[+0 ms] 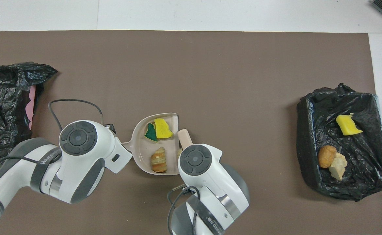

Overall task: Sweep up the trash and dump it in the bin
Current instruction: 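Sweep the yellow sponge and bread into the dustpan with the right gripper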

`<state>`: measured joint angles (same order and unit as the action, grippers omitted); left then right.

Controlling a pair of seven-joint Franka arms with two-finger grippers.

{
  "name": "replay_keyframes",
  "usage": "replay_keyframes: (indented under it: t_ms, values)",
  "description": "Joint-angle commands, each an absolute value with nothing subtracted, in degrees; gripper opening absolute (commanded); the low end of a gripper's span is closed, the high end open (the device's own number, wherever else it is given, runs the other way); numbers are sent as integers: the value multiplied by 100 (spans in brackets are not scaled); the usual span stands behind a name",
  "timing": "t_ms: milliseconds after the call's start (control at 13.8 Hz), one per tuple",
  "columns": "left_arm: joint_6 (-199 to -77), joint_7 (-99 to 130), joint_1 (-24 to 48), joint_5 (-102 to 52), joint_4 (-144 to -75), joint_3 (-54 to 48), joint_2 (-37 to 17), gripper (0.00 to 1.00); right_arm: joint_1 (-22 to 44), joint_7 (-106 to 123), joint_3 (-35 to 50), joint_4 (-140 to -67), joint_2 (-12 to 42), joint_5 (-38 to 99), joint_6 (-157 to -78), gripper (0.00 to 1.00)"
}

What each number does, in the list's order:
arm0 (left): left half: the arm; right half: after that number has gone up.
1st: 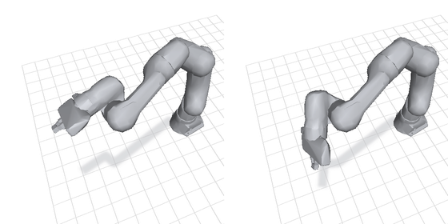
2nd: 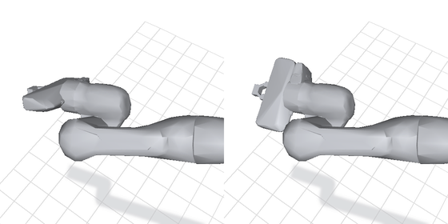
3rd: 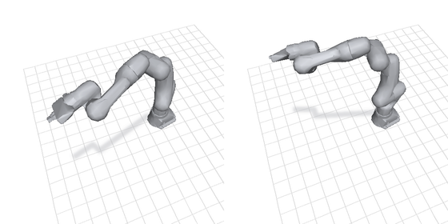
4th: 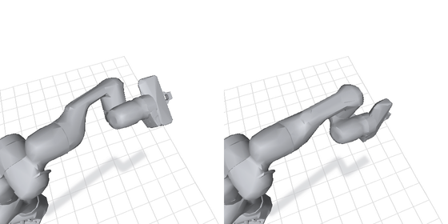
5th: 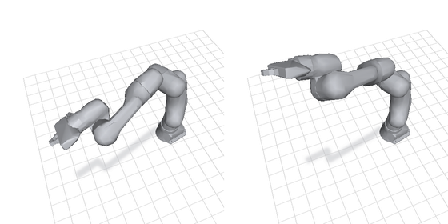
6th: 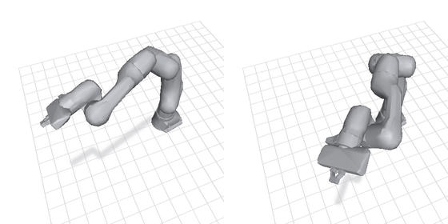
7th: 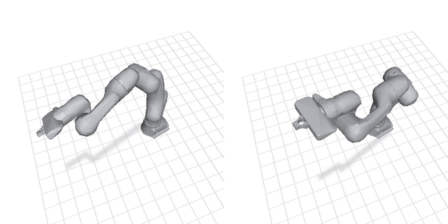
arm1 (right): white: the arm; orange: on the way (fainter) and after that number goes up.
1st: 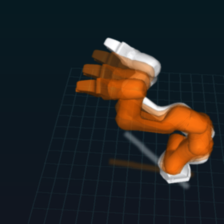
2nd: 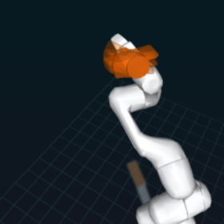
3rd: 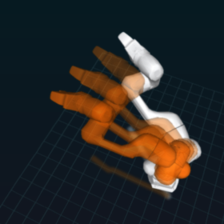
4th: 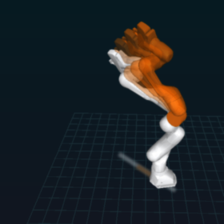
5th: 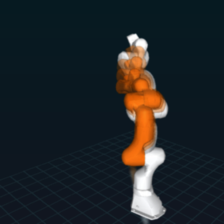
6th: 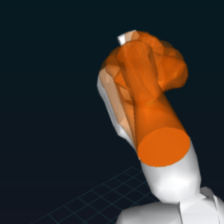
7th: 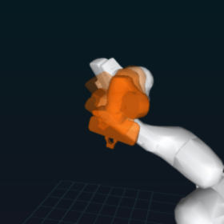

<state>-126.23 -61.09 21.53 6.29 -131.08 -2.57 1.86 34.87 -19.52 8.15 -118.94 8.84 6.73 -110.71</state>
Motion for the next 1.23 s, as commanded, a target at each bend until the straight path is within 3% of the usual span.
replay_keyframes:
  t_ms: [0,506,1158]
  values:
    - [-12788,-5959,2206,729,-13280,-211,299,0,3638,-1713,914,-11761,800,1097,-11101,0]
    - [-12779,-5959,2197,729,-13280,-211,308,0,3507,-1951,879,-10996,861,1134,-10925,0]
    - [-12788,-5959,2188,729,-13280,-202,299,0,3331,-2241,870,-11153,457,1090,-10266,0]
